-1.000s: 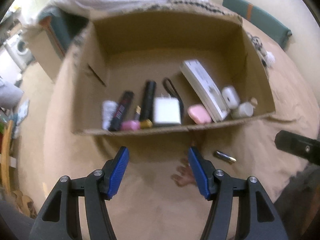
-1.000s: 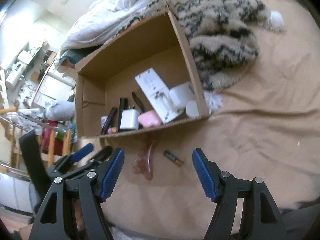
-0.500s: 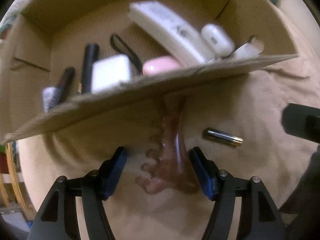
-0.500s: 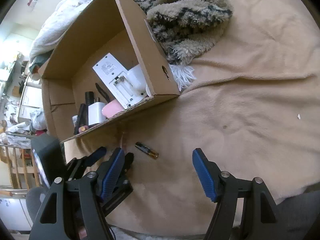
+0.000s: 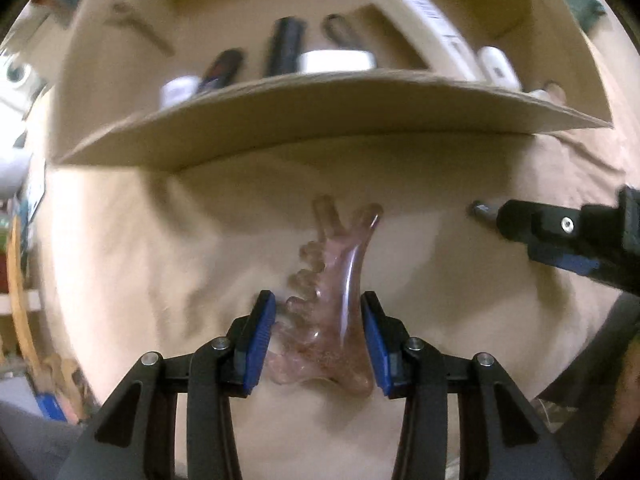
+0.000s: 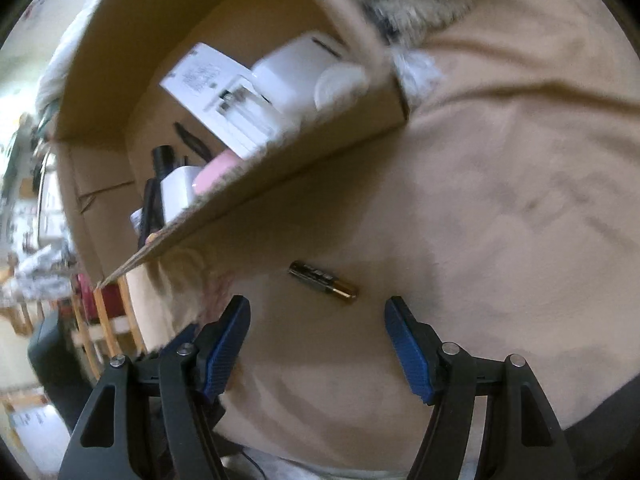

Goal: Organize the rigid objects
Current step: 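Grasp the pink translucent comb with the left tool while the right tool grasps the AA battery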

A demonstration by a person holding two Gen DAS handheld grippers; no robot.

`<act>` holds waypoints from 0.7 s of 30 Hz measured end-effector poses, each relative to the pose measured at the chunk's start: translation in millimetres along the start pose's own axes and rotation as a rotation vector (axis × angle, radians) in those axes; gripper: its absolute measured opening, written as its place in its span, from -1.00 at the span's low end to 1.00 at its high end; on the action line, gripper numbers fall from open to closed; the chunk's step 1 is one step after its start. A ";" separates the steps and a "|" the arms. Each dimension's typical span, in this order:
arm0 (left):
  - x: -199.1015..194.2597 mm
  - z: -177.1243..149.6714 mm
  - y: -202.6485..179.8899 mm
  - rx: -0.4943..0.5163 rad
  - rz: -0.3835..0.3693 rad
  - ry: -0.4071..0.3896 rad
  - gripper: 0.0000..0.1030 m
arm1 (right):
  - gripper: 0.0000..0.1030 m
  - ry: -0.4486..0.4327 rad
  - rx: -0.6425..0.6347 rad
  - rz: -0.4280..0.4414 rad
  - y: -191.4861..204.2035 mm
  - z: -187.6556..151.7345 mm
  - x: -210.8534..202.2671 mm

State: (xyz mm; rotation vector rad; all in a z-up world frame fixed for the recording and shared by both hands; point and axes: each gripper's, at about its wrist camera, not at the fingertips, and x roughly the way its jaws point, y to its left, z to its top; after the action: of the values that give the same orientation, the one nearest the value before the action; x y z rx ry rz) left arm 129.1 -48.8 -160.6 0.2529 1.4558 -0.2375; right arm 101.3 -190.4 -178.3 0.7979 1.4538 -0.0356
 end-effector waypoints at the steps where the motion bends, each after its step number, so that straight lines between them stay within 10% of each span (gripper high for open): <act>1: 0.9 -0.4 6.5 -0.032 -0.004 0.008 -0.22 | 0.45 -0.014 0.020 -0.025 1.7 -0.6 3.1; 9: 6.5 -0.3 11.7 -0.100 -0.003 0.006 -0.22 | 0.45 -0.203 0.093 -0.275 36.0 -17.8 20.9; 15: 4.0 -6.2 11.1 -0.113 -0.016 0.002 -0.22 | 0.26 -0.284 -0.124 -0.463 71.8 -31.7 39.8; 21: -1.1 -2.1 27.3 -0.121 -0.019 -0.001 -0.22 | -0.14 -0.291 -0.232 -0.429 69.6 -42.0 34.4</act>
State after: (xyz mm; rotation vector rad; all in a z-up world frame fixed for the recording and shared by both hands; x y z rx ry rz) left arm 135.4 -22.2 -159.0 0.1411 1.4659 -0.1644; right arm 104.1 -102.3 -173.0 0.2686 1.2984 -0.2922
